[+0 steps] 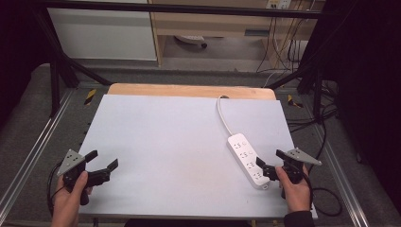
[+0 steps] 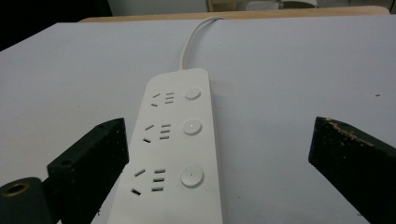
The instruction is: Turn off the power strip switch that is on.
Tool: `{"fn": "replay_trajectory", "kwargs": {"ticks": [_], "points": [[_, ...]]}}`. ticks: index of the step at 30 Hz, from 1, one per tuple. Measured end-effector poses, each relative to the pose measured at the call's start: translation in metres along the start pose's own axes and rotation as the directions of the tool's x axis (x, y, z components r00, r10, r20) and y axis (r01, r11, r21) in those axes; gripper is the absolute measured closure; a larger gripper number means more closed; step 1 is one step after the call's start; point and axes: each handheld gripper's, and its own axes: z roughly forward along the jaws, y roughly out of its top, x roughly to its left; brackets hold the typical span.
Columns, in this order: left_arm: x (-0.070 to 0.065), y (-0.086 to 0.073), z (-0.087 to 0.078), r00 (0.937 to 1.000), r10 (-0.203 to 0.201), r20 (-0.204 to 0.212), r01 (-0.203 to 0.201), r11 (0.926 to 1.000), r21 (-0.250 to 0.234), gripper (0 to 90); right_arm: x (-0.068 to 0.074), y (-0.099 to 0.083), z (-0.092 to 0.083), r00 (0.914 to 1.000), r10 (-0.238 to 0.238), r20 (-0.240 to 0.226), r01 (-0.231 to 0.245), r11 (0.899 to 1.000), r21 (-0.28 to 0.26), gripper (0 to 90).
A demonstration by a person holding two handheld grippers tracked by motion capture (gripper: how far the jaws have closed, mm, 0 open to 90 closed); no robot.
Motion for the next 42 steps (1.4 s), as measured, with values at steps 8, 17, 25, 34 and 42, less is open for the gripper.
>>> {"fn": "replay_trajectory", "kwargs": {"ticks": [8,17,25,34,42], "points": [[-0.001,0.000,0.001,0.9997,-0.005,0.023,0.005,1.0000,0.004,7.6,0.000,0.002,-0.003,0.9998,-0.015,0.014,0.015,1.000,0.021,3.8],[-0.004,0.001,0.002,0.9993,-0.006,0.036,0.006,0.9999,0.012,5.1,0.004,0.005,-0.007,0.9981,-0.047,0.040,0.046,0.999,0.019,2.4],[-0.004,0.001,0.002,0.9995,-0.001,0.031,0.001,0.9999,0.013,5.1,0.010,0.010,-0.011,0.9985,-0.047,0.028,0.046,0.999,0.029,4.6],[-0.004,0.002,0.002,0.9998,0.006,0.018,-0.006,0.9999,0.014,5.2,0.016,0.022,-0.012,0.9983,-0.055,0.019,0.054,0.998,0.040,5.3],[-0.006,0.001,0.003,0.9995,-0.004,0.030,0.004,0.9997,0.024,5.2,0.017,0.038,-0.006,0.9992,-0.036,0.019,0.036,0.999,0.001,4.5]]}}
